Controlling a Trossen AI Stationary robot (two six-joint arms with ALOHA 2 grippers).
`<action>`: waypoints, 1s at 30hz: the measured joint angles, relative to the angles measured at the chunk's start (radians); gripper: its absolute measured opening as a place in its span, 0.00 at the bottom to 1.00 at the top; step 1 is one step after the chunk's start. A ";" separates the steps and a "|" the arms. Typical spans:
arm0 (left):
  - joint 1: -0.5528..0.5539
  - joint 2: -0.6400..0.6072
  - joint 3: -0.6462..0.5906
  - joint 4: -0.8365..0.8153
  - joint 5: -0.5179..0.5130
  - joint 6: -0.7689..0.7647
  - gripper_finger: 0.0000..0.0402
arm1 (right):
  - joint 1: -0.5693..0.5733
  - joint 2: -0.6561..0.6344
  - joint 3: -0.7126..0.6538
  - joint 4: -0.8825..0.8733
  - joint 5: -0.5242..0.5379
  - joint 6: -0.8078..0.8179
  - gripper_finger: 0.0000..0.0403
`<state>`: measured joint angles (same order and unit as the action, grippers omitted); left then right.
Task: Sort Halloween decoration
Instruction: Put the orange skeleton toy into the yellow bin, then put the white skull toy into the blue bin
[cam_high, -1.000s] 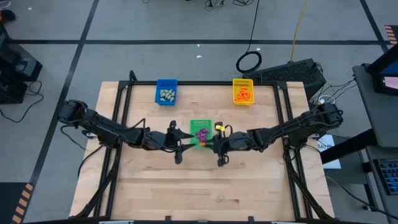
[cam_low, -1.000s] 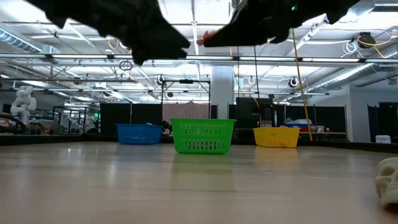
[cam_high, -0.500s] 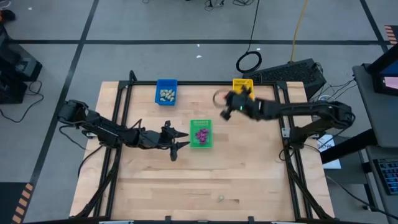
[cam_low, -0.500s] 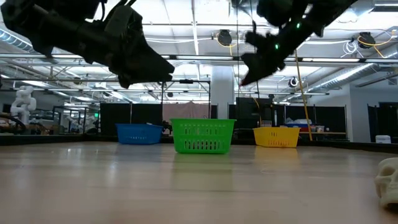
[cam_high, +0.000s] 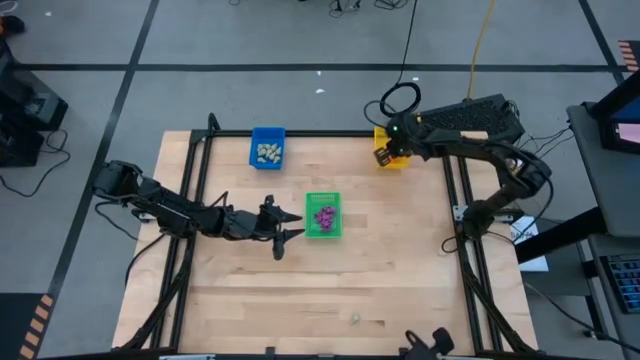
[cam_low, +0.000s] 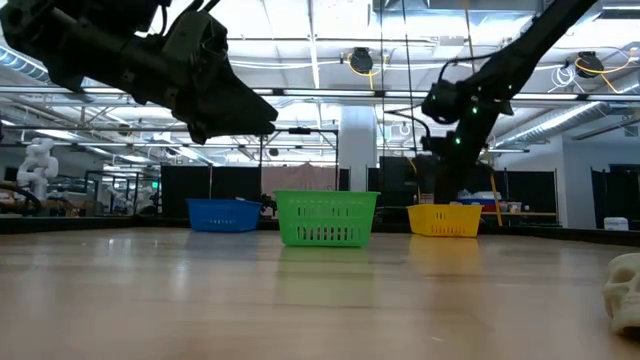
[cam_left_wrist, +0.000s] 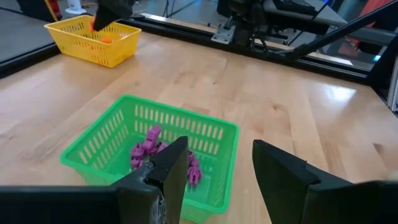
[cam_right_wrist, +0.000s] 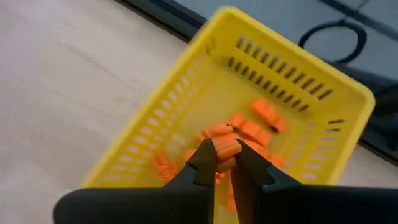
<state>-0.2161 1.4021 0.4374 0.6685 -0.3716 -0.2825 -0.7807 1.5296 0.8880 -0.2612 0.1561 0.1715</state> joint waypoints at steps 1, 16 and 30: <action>0.000 0.000 0.000 0.000 0.000 0.000 0.44 | -0.014 0.011 0.000 0.000 -0.007 0.000 0.03; -0.002 0.000 0.000 0.005 0.007 0.000 0.44 | -0.057 0.029 0.053 -0.021 0.104 -0.043 0.36; -0.002 0.000 0.000 0.000 0.023 0.007 0.44 | 0.321 -0.095 0.149 -0.221 -0.026 -0.211 0.08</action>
<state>-0.2180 1.4025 0.4377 0.6686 -0.3489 -0.2756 -0.4600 1.4350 1.0370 -0.4822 0.1297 -0.0396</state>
